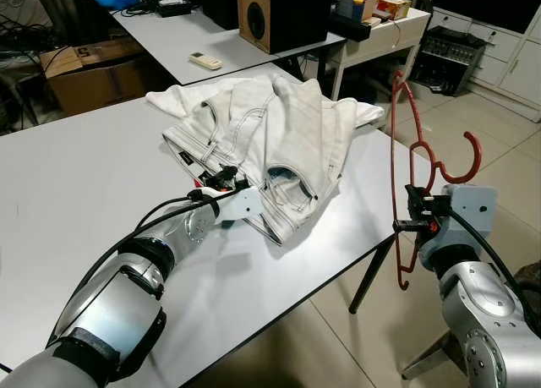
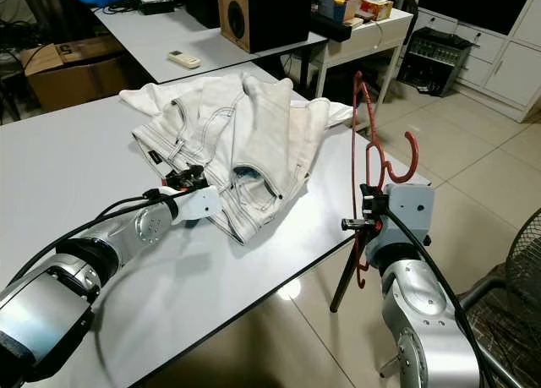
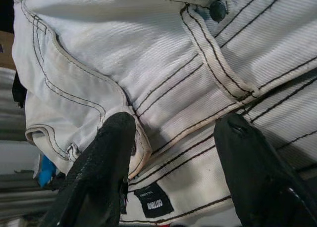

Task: Hang hanger

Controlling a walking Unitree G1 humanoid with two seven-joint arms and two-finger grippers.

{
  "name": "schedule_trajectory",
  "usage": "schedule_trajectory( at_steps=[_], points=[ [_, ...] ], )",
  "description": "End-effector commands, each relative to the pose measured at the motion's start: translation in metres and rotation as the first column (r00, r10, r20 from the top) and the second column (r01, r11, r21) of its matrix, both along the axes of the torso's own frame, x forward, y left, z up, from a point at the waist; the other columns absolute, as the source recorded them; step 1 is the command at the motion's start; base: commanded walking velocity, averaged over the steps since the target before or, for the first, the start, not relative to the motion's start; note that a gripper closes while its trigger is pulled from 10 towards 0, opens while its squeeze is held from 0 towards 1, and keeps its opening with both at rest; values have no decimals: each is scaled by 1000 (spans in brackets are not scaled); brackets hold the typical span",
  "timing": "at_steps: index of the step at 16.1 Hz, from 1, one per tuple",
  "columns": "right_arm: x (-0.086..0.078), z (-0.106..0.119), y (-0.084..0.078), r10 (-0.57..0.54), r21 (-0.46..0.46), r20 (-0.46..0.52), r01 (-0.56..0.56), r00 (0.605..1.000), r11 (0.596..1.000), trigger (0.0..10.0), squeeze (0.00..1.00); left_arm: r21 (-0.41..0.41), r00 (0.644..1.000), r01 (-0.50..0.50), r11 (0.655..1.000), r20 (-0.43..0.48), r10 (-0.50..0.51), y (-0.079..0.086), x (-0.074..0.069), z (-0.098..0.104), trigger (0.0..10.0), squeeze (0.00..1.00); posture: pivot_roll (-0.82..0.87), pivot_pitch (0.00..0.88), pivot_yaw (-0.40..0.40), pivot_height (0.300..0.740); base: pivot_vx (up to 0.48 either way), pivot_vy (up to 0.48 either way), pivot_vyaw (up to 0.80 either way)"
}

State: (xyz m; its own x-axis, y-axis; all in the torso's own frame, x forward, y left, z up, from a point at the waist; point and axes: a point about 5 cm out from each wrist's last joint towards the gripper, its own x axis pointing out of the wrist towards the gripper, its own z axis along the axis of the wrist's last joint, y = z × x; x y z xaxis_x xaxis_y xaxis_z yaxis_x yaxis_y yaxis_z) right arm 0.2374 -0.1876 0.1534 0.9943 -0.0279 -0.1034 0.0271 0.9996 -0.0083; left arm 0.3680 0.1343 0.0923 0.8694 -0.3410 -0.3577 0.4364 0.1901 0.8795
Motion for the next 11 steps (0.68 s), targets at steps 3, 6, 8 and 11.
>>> schedule_trajectory(
  at_steps=[3,6,8,11],
  points=[
    [-4,5,-6,-29,-15,10,29,1000,999,10000,0,-5,998,-35,999,53,36,0,5,6,10000,0,-274,37,25,727,0,0,0],
    [-5,5,-7,-39,-18,7,39,999,999,10000,0,-82,986,-41,996,157,54,-4,13,26,10000,0,-277,40,24,727,0,0,0],
    [-5,6,-7,-42,-18,7,42,999,999,10000,0,-105,977,-35,994,208,56,-6,16,35,10000,0,-278,40,25,727,0,0,0],
    [-4,6,-7,-45,-20,7,45,999,999,10000,0,-106,977,-41,993,205,63,-5,18,38,10000,0,-281,38,27,727,0,0,0]
  ],
)
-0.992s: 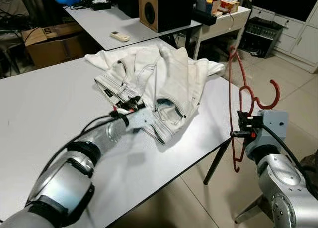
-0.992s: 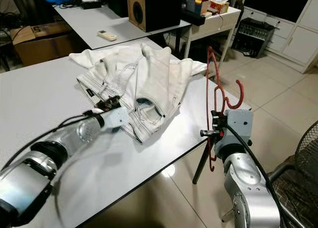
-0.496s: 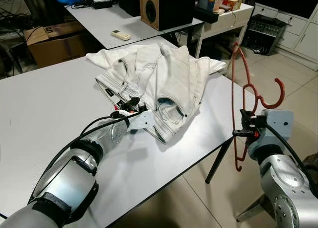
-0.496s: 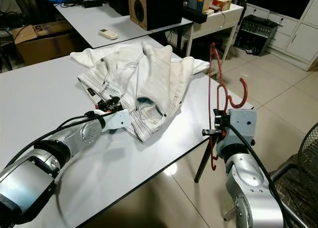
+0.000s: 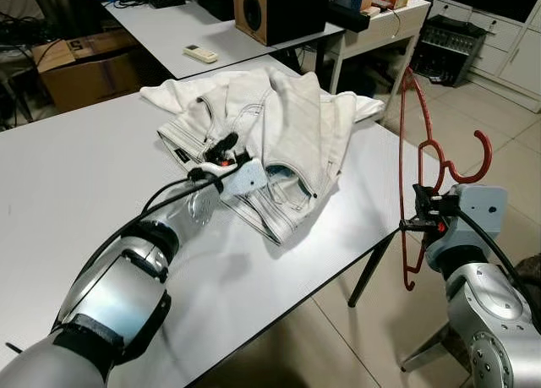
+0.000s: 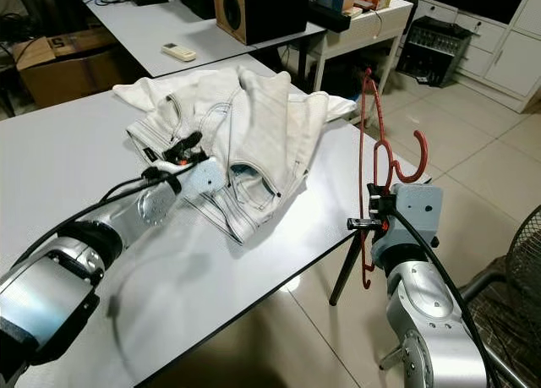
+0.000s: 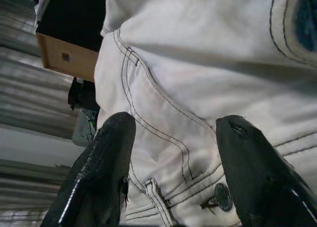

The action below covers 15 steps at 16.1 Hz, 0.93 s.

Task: Hang hanger

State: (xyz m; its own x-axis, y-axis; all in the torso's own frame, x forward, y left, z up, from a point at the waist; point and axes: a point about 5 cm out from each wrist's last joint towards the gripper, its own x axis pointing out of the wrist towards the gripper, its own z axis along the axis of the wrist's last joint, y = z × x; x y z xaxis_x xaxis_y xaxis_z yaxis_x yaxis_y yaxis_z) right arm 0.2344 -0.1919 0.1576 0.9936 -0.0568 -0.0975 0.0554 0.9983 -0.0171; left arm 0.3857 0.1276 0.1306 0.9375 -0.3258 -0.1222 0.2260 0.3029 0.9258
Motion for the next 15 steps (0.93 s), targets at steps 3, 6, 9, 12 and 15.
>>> schedule_trajectory(
  at_steps=[3,6,9,12,15],
  points=[
    [-2,2,-3,-20,-7,1,20,1000,1000,10000,0,-272,962,-167,948,-254,97,16,-5,-19,10000,0,-280,37,31,727,0,0,0],
    [-2,2,-2,-20,0,0,20,1000,1000,10000,0,-344,943,-226,911,-313,116,27,-10,-27,10000,0,-270,34,21,727,0,0,0],
    [2,2,0,-5,1,0,5,1000,1000,10000,0,-384,900,-323,865,-409,154,34,-11,-34,7059,0,-267,29,15,727,0,0,0],
    [2,3,-1,-8,-3,6,8,1000,1000,10000,0,-419,894,-336,843,-424,145,31,-11,-34,0,0,-273,22,20,727,0,0,0],
    [0,4,-3,-19,-7,11,19,1000,1000,10000,0,-439,900,-340,832,-409,152,29,-8,-29,0,0,-293,17,34,727,0,0,0]
  ],
)
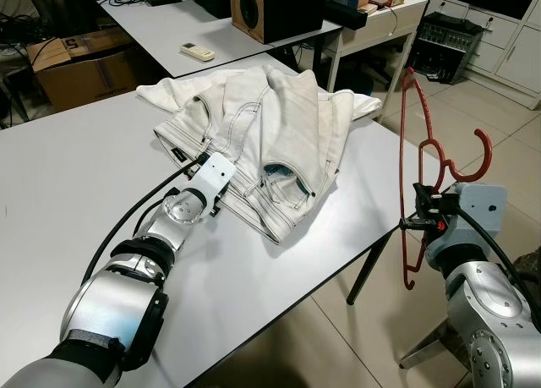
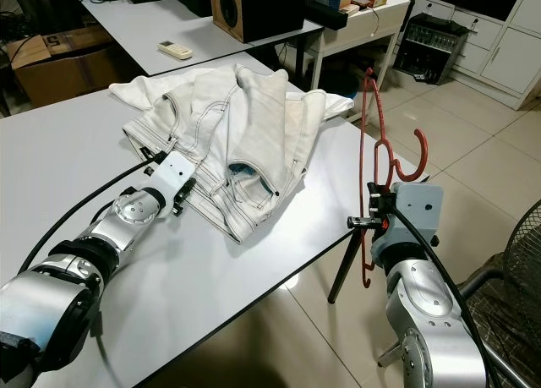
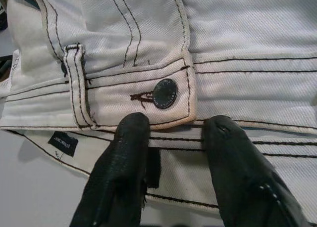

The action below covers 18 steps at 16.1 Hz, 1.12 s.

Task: Hang hanger

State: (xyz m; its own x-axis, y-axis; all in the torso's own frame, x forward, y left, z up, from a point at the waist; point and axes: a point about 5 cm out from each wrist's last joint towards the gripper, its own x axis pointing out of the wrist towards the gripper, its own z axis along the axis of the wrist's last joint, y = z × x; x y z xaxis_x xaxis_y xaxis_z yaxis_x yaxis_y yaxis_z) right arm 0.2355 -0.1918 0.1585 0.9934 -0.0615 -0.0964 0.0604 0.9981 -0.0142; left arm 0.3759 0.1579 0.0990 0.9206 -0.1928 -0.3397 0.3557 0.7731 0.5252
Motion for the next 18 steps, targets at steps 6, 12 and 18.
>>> schedule_trajectory(
  at_steps=[6,12,18],
  points=[
    [-3,3,-4,-18,-18,11,18,1000,1000,10000,0,-16,998,13,1000,58,-12,-8,6,12,0,0,-300,15,34,727,0,0,0],
    [-2,4,-3,-11,-23,12,12,1000,1000,10000,0,-33,993,59,998,102,-55,-15,8,19,0,0,-298,17,30,727,0,0,0],
    [-1,3,-2,-16,-21,22,17,1000,1000,10000,0,-352,981,124,928,181,-62,-8,19,59,0,0,-276,13,31,727,0,0,0]
  ],
)
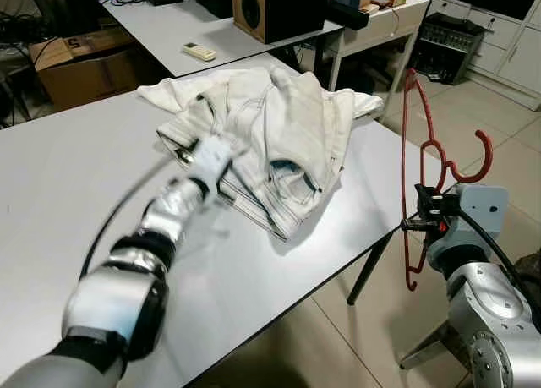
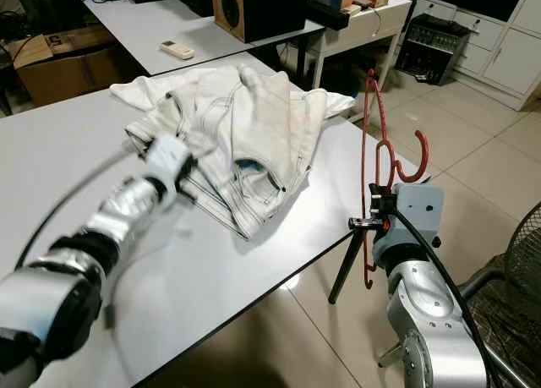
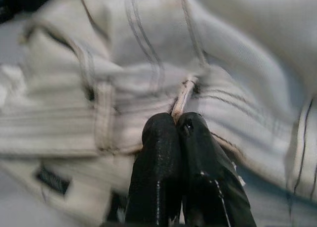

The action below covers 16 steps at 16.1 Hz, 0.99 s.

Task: Hang hanger

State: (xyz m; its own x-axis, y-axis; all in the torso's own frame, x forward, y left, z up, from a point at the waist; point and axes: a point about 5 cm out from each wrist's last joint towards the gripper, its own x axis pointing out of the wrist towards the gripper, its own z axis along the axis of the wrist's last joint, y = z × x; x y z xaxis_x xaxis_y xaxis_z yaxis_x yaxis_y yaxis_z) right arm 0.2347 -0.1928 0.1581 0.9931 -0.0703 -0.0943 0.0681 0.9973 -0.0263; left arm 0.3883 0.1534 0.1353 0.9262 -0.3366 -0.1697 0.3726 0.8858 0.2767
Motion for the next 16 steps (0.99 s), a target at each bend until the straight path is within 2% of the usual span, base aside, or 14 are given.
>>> schedule_trajectory(
  at_steps=[1,2,4,6,9,11,12,13,14,16],
  points=[
    [1,3,0,-8,-7,22,8,1000,1000,10000,0,-87,992,57,995,116,-47,-1,8,34,0,0,-265,9,34,727,0,0,0],
    [2,3,1,-7,-3,24,7,1000,1000,10000,0,-133,985,101,986,155,-80,3,8,45,0,0,-258,6,36,727,0,0,0],
    [3,2,2,-4,1,26,4,1000,1000,10000,0,-152,976,136,979,190,-106,9,6,53,0,0,-251,4,36,727,0,0,0],
    [6,0,1,5,5,20,-5,1000,1000,10000,0,-189,958,184,965,256,-132,20,1,74,0,0,-232,0,33,727,0,0,0],
    [11,-3,-2,3,7,5,-3,1000,1000,10000,0,-181,926,260,948,325,-192,27,-9,110,0,0,-202,0,32,727,0,0,0],
    [14,-5,-5,-2,6,3,2,1000,1000,10000,0,-142,877,390,910,360,-320,18,-24,133,0,0,-186,0,38,727,0,0,0],
    [14,-5,-5,-5,7,4,5,1000,1000,10000,0,-81,858,429,899,347,-378,15,-31,132,0,0,-183,0,41,727,0,0,0],
    [14,-7,-6,-9,8,4,9,1000,1000,10000,0,-17,854,451,892,299,-426,13,-37,121,0,0,-183,0,41,727,0,0,0],
    [13,-8,-6,-13,11,3,13,1000,1000,10000,0,11,858,456,890,259,-443,13,-41,111,0,0,-183,0,41,727,0,0,0],
    [14,-8,-6,-14,14,5,14,1000,1000,10000,0,156,877,424,892,178,-447,14,-44,80,0,0,-175,0,47,727,0,0,0]
  ],
)
